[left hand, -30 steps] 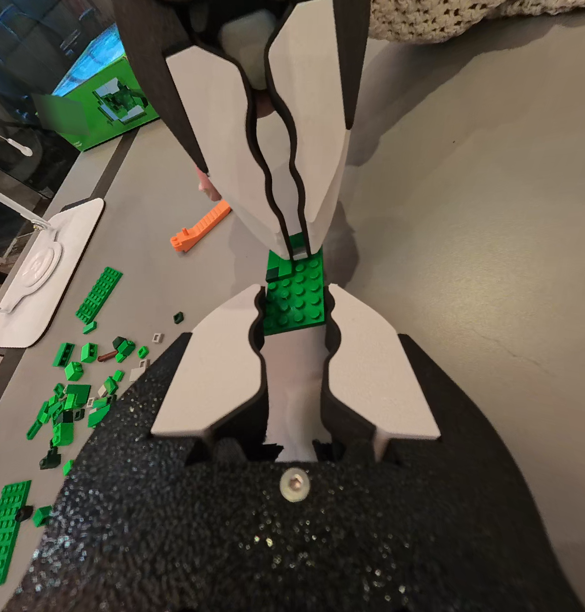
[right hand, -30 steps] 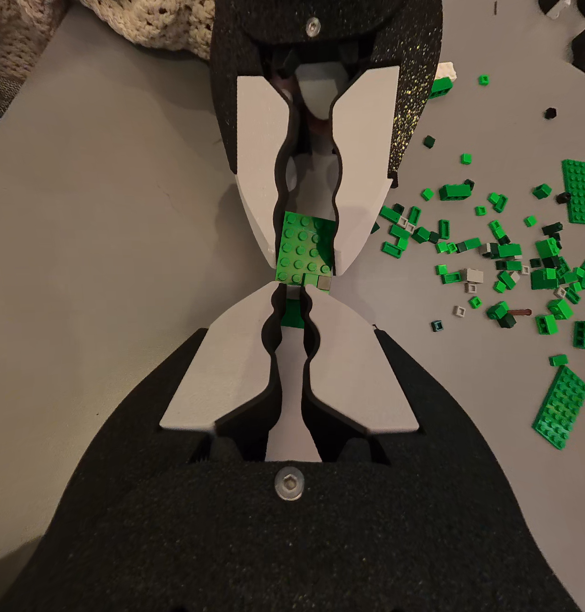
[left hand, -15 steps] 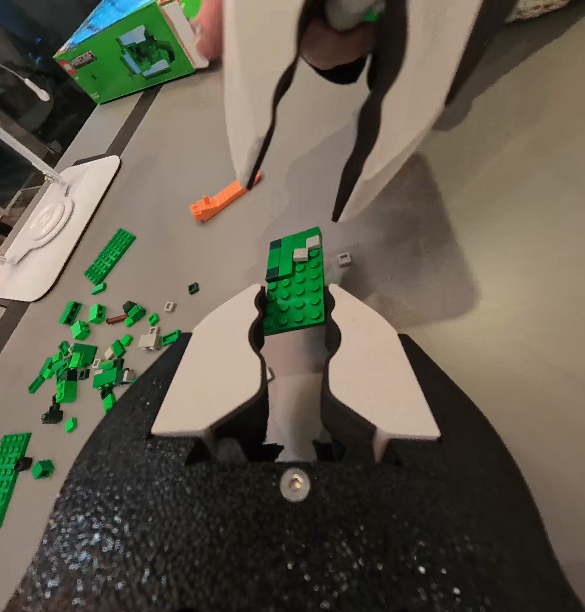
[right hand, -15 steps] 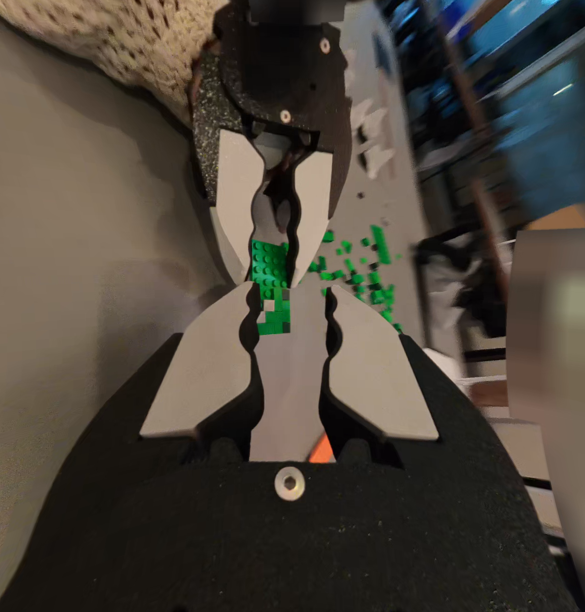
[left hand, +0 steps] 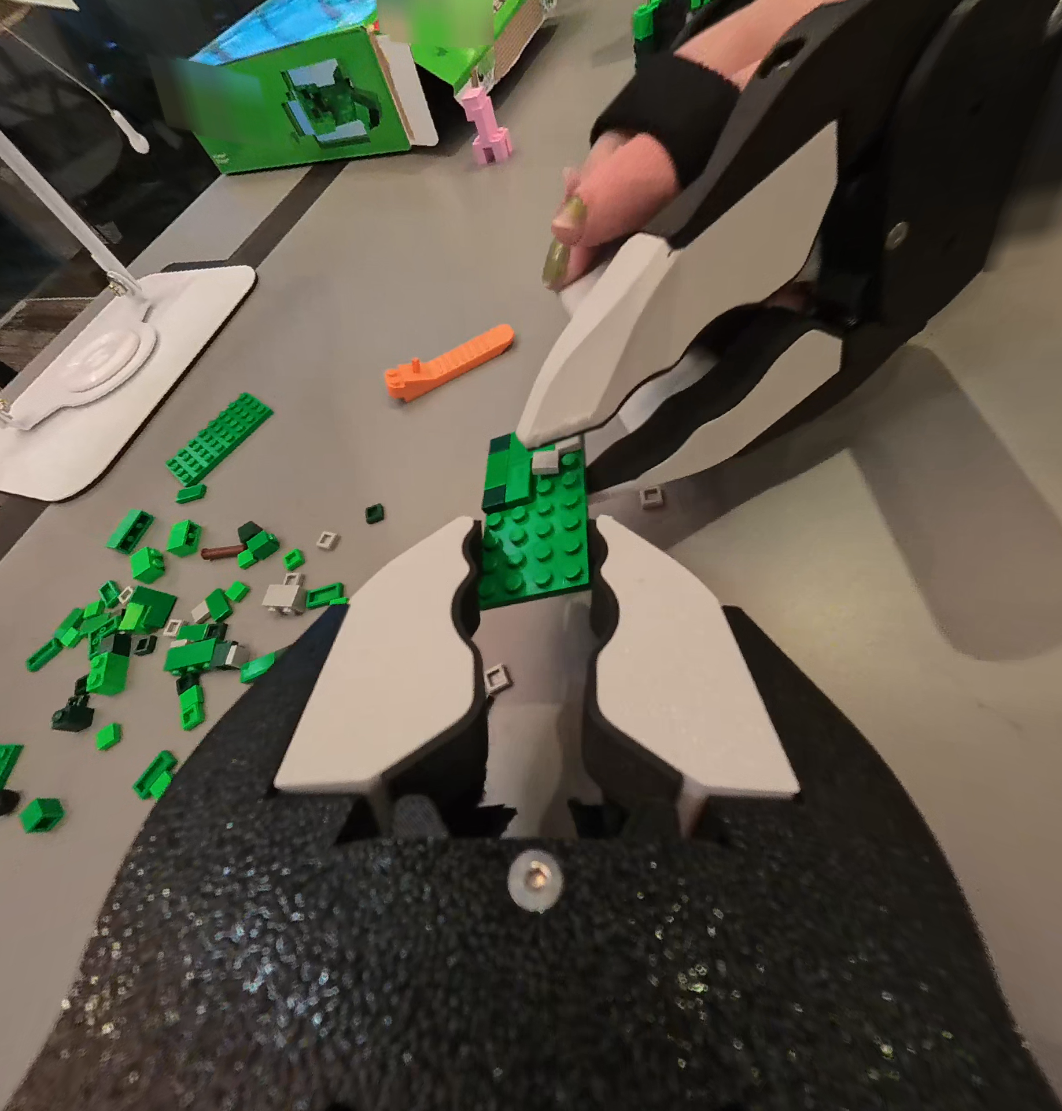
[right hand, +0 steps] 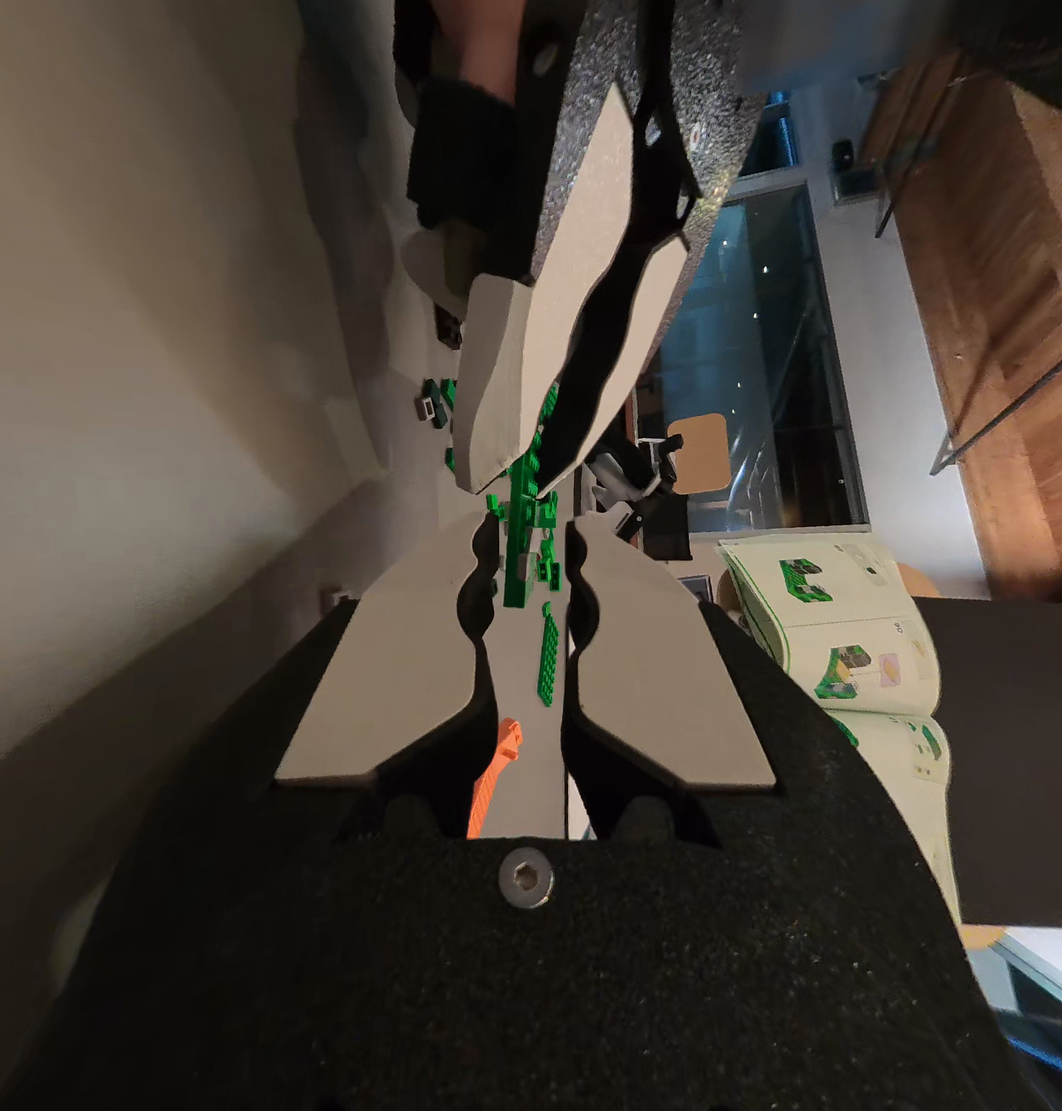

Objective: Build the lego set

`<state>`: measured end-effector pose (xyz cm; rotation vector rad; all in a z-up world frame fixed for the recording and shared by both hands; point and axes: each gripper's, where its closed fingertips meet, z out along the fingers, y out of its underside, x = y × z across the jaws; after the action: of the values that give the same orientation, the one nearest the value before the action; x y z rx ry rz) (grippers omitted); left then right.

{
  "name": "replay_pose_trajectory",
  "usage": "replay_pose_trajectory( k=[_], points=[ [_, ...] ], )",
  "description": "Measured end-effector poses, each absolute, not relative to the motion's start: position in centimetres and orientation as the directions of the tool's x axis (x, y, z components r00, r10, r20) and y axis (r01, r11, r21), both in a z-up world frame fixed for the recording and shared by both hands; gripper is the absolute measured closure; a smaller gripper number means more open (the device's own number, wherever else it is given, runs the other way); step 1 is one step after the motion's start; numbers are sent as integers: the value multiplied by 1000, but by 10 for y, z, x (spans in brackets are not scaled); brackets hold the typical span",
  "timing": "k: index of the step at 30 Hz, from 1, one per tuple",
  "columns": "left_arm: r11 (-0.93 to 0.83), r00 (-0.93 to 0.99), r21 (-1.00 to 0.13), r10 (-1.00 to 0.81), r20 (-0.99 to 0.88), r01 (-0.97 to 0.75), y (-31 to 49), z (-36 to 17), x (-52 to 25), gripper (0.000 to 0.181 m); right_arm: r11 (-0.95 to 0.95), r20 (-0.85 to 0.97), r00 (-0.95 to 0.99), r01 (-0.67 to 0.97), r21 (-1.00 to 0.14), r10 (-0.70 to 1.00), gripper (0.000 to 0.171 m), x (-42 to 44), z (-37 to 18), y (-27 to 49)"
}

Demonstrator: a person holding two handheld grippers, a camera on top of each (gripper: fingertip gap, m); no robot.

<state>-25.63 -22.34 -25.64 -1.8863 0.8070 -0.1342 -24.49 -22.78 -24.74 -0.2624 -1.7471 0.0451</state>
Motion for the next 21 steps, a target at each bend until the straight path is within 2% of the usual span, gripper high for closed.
replay_pose_trajectory(
  k=[11, 18, 21],
  points=[
    [-239, 754, -842, -602, -262, -483, -225, -259, -252, 149, 974, 964, -189, 167, -153, 184, 162, -246, -251, -223],
    [-236, 727, -815, -622, -291, -529, -225, -267, -247, 153, 962, 927, -273, 162, -219, 257, 163, -242, -260, -222],
    [-174, 707, -800, -598, -377, -574, -222, -264, -247, 156, 951, 912, -281, 164, -261, 299, 163, -242, -260, -220]
  ],
)
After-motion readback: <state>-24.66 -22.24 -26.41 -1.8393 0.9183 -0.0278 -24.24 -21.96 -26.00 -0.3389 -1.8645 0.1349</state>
